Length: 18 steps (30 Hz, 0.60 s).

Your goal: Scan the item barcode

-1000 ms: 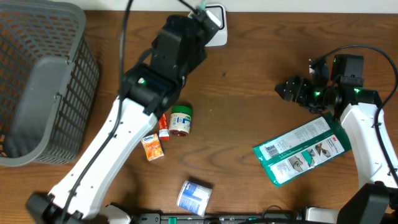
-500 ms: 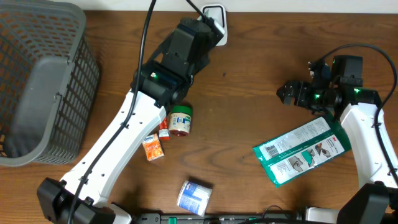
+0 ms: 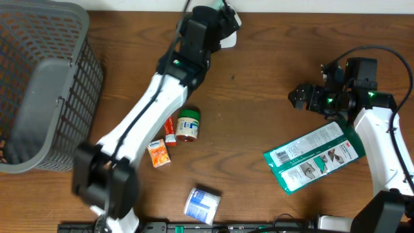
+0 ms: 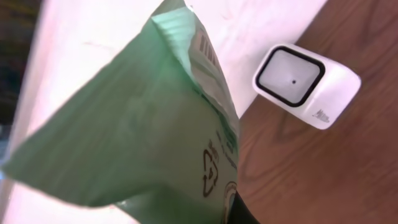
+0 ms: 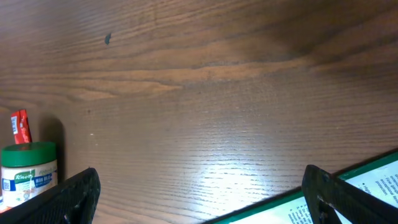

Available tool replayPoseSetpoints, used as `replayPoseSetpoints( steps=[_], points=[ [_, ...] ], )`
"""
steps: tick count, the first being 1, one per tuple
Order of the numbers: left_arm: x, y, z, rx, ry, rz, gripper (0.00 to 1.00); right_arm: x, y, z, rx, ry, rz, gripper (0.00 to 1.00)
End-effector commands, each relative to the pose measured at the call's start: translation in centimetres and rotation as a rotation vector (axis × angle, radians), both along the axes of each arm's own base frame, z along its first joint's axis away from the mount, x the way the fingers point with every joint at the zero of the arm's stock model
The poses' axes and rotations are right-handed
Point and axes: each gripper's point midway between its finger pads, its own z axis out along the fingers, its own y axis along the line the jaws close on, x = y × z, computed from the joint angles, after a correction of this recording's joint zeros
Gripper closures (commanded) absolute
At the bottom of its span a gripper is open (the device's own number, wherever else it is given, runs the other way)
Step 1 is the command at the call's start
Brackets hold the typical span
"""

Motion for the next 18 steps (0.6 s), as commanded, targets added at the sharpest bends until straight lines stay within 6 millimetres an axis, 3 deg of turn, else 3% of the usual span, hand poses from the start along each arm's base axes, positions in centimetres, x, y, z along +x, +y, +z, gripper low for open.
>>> replayPoseSetpoints(
  steps=[1,4,10,18],
  points=[
    [2.3,0.5,-0.4,0.032,-0.053,0.008,0.93,0.1,0.4,0.3,-0.008,-0.012,0.024,0.01],
    [4.6,0.5,-1.5,-0.002,-0.110,0.020,0.93,0.1,0.4,0.3,-0.008,-0.012,0.024,0.01],
    [8.4,1.0,-6.7,0.064,-0.154,-0.008,0.93,0.1,0.4,0.3,-0.008,-0.012,0.024,0.01],
    [10.3,0.6,-12.1,0.318,-0.200,-0.088,0.93,0.1,0.4,0.3,-0.008,-0.012,0.024,0.01]
  ],
)
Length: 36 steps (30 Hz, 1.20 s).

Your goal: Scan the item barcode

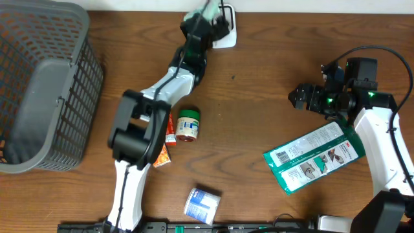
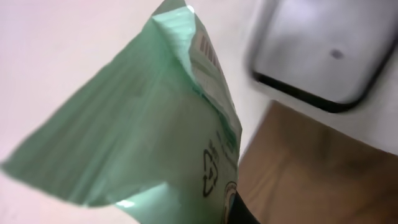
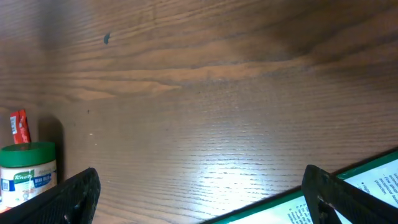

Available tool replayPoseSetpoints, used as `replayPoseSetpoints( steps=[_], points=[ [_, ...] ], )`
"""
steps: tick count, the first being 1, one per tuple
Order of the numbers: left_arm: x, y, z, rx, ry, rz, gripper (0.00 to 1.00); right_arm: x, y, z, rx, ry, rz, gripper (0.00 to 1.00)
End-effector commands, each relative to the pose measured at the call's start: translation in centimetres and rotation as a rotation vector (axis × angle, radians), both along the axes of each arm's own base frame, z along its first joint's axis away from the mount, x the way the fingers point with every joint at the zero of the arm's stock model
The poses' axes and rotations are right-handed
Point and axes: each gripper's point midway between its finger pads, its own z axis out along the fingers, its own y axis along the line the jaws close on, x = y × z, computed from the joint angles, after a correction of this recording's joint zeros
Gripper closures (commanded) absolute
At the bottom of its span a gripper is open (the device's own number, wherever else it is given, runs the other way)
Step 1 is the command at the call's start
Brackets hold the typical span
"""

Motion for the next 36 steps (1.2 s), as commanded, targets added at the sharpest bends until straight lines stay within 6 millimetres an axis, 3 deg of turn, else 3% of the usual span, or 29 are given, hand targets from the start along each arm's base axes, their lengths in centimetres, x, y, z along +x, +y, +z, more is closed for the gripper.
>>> replayPoseSetpoints(
  steps=[1,12,26,36],
  points=[
    [0.5,-0.6,0.1,0.127,-0.032,-0.050,0.93,0.1,0.4,0.3,-0.007,-0.013,0.025,0.01],
    [0.4,-1.9,-0.5,0.114,-0.025,-0.126,0.93,0.1,0.4,0.3,-0.007,-0.013,0.025,0.01],
    [0.6,-2.6,1.0,0.169,-0.093,-0.177,0.93,0.1,0.4,0.3,-0.007,-0.013,0.025,0.01],
    [0.5,-3.5,1.0,0.159,-0.093,-0.226,0.93,0.1,0.4,0.3,-0.007,-0.013,0.025,0.01]
  ],
)
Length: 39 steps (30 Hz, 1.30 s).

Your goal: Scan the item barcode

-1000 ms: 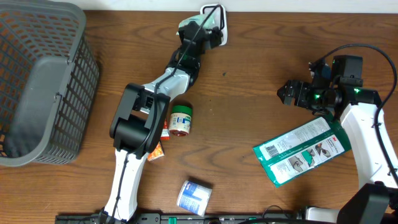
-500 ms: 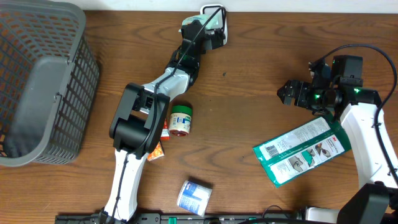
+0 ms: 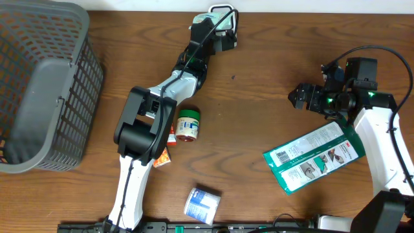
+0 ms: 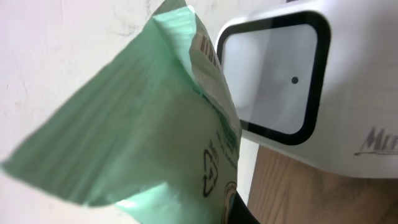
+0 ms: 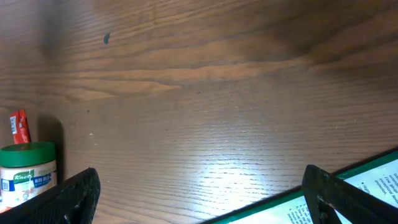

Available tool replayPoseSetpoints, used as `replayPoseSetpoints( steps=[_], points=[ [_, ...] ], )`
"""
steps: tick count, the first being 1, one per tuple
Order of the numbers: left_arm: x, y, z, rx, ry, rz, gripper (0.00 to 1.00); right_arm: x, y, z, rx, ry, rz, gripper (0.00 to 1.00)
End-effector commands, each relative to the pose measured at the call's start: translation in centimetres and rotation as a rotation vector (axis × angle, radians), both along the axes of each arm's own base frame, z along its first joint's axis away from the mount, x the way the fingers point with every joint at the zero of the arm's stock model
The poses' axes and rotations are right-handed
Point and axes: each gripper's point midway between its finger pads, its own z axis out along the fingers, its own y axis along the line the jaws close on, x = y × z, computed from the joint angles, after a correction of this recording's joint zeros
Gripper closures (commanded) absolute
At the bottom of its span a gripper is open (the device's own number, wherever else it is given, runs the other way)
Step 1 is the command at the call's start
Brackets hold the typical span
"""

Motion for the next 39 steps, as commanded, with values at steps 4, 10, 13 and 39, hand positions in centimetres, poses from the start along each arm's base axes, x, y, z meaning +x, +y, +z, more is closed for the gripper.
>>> replayPoseSetpoints(
  steps=[4,10,13,39],
  points=[
    [0.3,-0.5,2.1,-0.005,-0.043,-0.025,0.93,0.1,0.4,0.4,-0.007,-0.014,0.025,0.01],
    [0.3,-0.3,2.1,-0.006,-0.043,-0.025,0.93,0.1,0.4,0.4,-0.007,-0.014,0.025,0.01],
    [0.5,-0.1,2.1,-0.011,-0.041,-0.040,0.93,0.1,0.4,0.4,-0.007,-0.014,0.025,0.01],
    [3.9,1.2,-0.5,0.009,-0.020,0.037,0.93,0.1,0.4,0.4,-0.007,-0.014,0.025,0.01]
  ],
)
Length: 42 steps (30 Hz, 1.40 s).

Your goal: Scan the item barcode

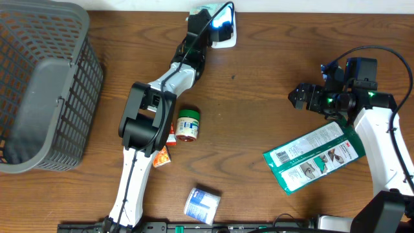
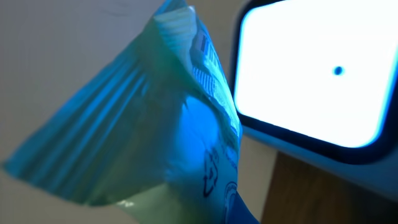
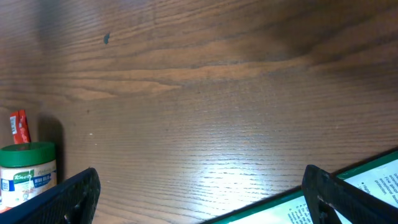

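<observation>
My left gripper (image 1: 199, 18) is shut on a pale green pouch (image 2: 137, 124) at the table's back edge. The pouch's printed edge, with a small barcode, sits right beside the window of the white scanner (image 2: 311, 68). The window glows bright white and throws blue light over the pouch. In the overhead view the scanner (image 1: 225, 32) shows a blue glow. The pouch hides the left fingers. At the right of the table my right gripper (image 3: 199, 190) hangs open over bare wood, holding nothing.
A grey mesh basket (image 1: 39, 84) fills the left side. A green-lidded jar (image 1: 188, 125), a red sachet (image 1: 169, 131), an orange box (image 1: 158, 154) and a blue-white packet (image 1: 202, 204) lie mid-table. A large green-and-white bag (image 1: 314, 157) lies under the right arm.
The scanner window has lit up bright and casts blue light on the pouch. The window now sits a little closer and fills more of the left wrist view. The right arm has not moved.
My left gripper held the green pouch with the scanner small and off to the right. Then the scanner loomed nearer, then its dark window stood right beside the pouch's barcode edge. Now the window glows. The right gripper stayed open and still throughout.
</observation>
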Available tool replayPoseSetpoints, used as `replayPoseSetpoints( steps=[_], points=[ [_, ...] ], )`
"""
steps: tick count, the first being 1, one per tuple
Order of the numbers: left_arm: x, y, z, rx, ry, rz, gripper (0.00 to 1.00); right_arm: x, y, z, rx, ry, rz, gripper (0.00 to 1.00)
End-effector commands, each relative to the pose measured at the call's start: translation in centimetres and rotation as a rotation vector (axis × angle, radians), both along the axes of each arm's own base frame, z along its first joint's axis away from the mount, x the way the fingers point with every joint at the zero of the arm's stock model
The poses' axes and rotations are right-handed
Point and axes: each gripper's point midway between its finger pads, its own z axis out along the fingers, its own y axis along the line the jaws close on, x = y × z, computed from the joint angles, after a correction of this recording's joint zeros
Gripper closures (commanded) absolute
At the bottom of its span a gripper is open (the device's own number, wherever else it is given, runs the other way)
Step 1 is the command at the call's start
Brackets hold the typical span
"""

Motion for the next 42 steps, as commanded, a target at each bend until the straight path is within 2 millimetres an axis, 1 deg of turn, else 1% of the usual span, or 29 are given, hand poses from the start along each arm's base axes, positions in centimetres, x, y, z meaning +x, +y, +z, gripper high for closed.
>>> replayPoseSetpoints(
  steps=[1,17,20,22,25,28,30,31,33,35,37,39,40,42],
  points=[
    [0.5,0.0,0.0,-0.001,-0.003,0.008,0.92,0.1,0.4,0.3,-0.007,-0.014,0.025,0.01],
    [0.5,0.2,-0.1,0.000,-0.001,0.012,0.93,0.1,0.4,0.3,-0.007,-0.014,0.025,0.01],
    [0.5,0.4,0.5,0.001,-0.006,0.025,0.93,0.1,0.4,0.3,-0.007,-0.014,0.025,0.01],
    [0.3,0.8,1.4,0.000,-0.002,0.043,0.93,0.1,0.4,0.3,-0.007,-0.014,0.025,0.01],
    [-0.1,1.2,3.4,-0.021,0.019,0.056,0.93,0.1,0.4,0.3,-0.007,-0.014,0.025,0.01],
    [-0.7,1.7,7.1,-0.104,0.007,0.085,0.93,0.1,0.4,0.3,-0.007,-0.014,0.025,0.01],
    [-1.3,2.0,10.4,-0.188,-0.031,0.107,0.93,0.1,0.4,0.3,-0.007,-0.014,0.025,0.01],
    [-1.9,2.1,13.1,-0.269,-0.052,0.116,0.93,0.1,0.4,0.3,-0.007,-0.014,0.024,0.01],
    [-3.0,2.4,16.4,-0.407,-0.053,0.131,0.93,0.1,0.4,0.3,-0.007,-0.014,0.025,0.01],
    [-4.8,2.6,19.1,-0.591,-0.003,0.138,0.93,0.1,0.4,0.3,-0.007,-0.014,0.025,0.01],
    [-7.1,1.7,20.4,-0.782,0.129,0.108,0.93,0.1,0.4,0.3,-0.007,-0.014,0.025,0.01],
    [-10.3,-0.4,20.5,-0.945,0.344,0.035,0.93,0.1,0.4,0.3,-0.007,-0.014,0.025,0.01],
    [-12.4,-1.8,20.4,-1.016,0.481,-0.014,0.93,0.1,0.4,0.3,-0.007,-0.014,0.025,0.01],
    [-15.7,-3.9,20.1,-1.106,0.685,-0.072,0.93,0.1,0.4,0.3,-0.007,-0.014,0.025,0.01]
  ],
)
